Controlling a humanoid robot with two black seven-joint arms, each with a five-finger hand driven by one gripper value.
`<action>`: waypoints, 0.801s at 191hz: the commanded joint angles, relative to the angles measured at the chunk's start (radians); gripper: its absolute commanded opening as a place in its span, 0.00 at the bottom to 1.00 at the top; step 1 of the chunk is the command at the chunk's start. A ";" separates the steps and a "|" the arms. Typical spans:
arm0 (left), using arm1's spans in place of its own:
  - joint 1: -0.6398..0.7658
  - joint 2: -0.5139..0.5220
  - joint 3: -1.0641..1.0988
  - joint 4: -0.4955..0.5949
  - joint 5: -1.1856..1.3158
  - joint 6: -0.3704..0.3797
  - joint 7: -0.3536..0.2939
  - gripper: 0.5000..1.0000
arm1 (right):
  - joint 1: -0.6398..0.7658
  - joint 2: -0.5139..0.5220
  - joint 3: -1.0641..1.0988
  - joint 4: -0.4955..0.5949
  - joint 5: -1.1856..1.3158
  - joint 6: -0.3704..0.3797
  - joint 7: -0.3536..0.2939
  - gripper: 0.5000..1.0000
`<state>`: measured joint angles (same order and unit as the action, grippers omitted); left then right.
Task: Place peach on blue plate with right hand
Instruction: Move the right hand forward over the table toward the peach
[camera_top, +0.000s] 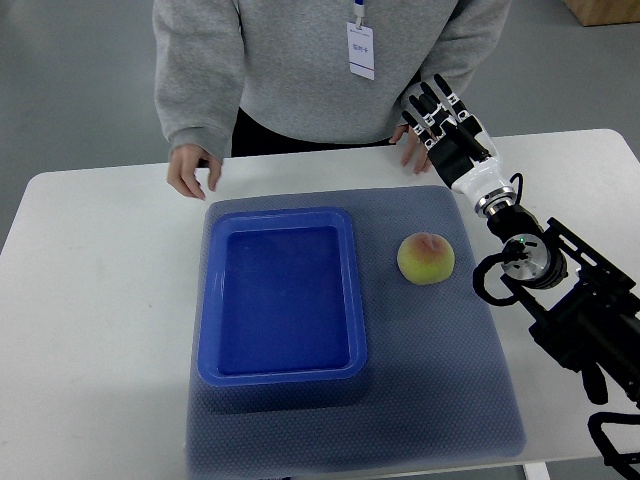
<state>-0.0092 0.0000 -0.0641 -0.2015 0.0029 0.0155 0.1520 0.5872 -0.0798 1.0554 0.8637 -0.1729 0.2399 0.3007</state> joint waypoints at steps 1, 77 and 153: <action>0.000 0.000 0.000 -0.001 0.000 0.000 0.000 1.00 | -0.001 0.002 0.000 0.000 0.000 -0.001 0.000 0.86; 0.000 0.000 0.001 -0.001 0.000 0.001 0.000 1.00 | 0.016 -0.011 -0.005 0.000 -0.036 -0.016 -0.002 0.86; 0.000 0.000 0.003 -0.004 0.005 -0.011 0.000 1.00 | 0.275 -0.281 -0.589 0.000 -0.296 -0.031 -0.026 0.86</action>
<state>-0.0091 0.0000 -0.0625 -0.2036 0.0058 0.0050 0.1520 0.7488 -0.2726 0.7017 0.8640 -0.3993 0.2109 0.2940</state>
